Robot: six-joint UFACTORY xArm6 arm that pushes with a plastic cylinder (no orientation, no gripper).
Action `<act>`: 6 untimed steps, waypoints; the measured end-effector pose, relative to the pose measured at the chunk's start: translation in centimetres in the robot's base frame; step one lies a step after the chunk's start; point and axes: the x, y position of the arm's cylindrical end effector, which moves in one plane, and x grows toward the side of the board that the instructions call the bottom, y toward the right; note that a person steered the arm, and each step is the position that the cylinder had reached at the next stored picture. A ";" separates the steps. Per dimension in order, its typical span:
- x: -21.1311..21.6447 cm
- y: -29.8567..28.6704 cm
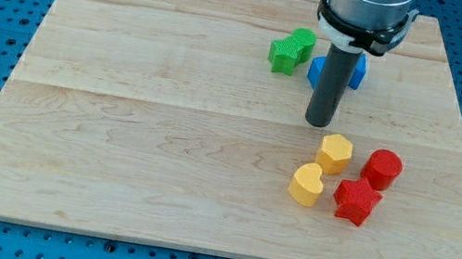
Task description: Move the yellow hexagon into the red star
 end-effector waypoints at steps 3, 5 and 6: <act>5.2 1.0; 4.2 -3.1; 5.4 -3.1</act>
